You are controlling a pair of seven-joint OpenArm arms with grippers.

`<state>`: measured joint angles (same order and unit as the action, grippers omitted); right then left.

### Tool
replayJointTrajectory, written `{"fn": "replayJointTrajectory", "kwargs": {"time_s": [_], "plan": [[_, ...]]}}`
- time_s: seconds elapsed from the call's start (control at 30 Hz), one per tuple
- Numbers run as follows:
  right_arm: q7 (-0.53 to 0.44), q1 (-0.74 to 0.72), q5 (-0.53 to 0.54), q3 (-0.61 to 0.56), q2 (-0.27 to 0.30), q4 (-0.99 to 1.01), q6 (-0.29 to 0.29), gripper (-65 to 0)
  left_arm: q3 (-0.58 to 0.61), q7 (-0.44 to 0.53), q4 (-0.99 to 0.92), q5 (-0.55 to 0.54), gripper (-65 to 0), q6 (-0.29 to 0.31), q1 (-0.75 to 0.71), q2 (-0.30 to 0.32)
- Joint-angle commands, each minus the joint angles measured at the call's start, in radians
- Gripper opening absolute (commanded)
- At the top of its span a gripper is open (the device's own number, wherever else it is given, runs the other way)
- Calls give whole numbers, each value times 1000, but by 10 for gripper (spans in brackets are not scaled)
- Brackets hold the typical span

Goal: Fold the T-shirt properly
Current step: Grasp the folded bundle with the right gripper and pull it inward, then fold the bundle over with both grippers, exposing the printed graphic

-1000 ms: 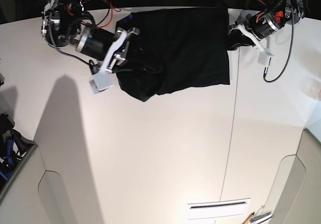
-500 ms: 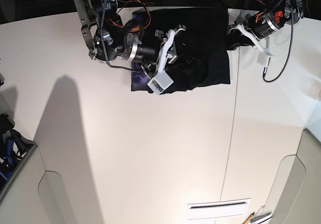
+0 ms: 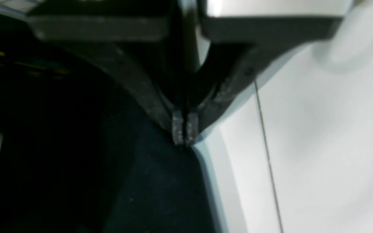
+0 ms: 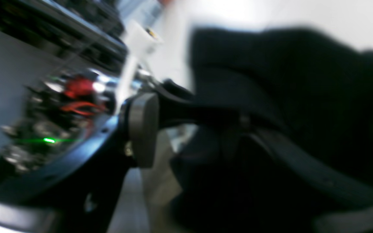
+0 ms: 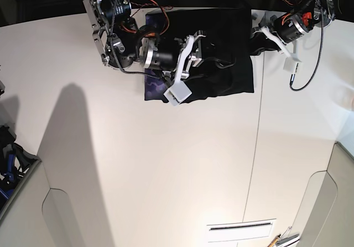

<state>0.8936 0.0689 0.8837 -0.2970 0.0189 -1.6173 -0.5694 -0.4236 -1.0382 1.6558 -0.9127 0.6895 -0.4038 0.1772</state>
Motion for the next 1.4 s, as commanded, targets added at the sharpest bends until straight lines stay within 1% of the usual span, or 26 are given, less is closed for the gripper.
{"fn": "replayJointTrajectory", "kwargs": {"time_s": [0.0,0.07,0.2,0.37,0.5,0.6,0.63,0.67,0.77,0.83,0.93,1.03,1.1,1.17,1.23,1.27,1.37], "plan": [[-22,-13,36,-2,-12,-17,-12,-344,-1,2,11,-3,-650,9,-1,6],[-20,-13,37,-2,-27,-17,-14,-344,-1,2,11,-4,-650,9,-1,5],[14,-13,41,-2,-64,-21,-14,-344,-1,2,11,-24,-650,9,0,6],[27,-13,28,3,-77,-76,-14,-344,-15,-12,17,-121,-650,9,0,6],[31,-13,-75,27,-77,-183,-14,-344,-70,-67,62,-218,-650,9,-1,6],[31,-13,-152,72,-76,-263,-14,-353,-124,-100,129,-284,-650,9,-1,6],[31,-13,-180,91,-74,-283,-13,-381,-139,-115,155,-309,-650,9,-1,6],[31,-13,-204,110,-68,-297,-11,-431,-151,-133,180,-337,-650,9,-1,6],[31,-13,-249,172,-40,-307,-10,-650,-159,-201,246,-439,-650,9,-3,5],[31,-13,-273,209,-24,-307,-10,-650,-142,-231,274,-498,-650,9,-18,5],[31,-13,-289,249,-1,-304,-10,-650,-80,-231,294,-525,-650,9,-51,5],[30,-13,-302,259,24,-280,-10,-650,16,-236,294,-523,-650,9,-65,5],[22,-13,-301,257,36,-235,-10,-650,82,-238,294,-494,-650,9,-65,3],[18,-13,-301,257,36,-169,-10,-650,139,-238,293,-441,-650,9,-65,3],[2,-13,-301,257,36,-96,-10,-650,181,-233,291,-363,-650,9,-64,3],[-4,-13,-301,257,36,-63,-10,-650,194,-218,288,-307,-650,9,-64,4],[6,-13,-301,259,37,-8,-10,-650,203,-136,254,-102,-650,9,-61,6]]}}
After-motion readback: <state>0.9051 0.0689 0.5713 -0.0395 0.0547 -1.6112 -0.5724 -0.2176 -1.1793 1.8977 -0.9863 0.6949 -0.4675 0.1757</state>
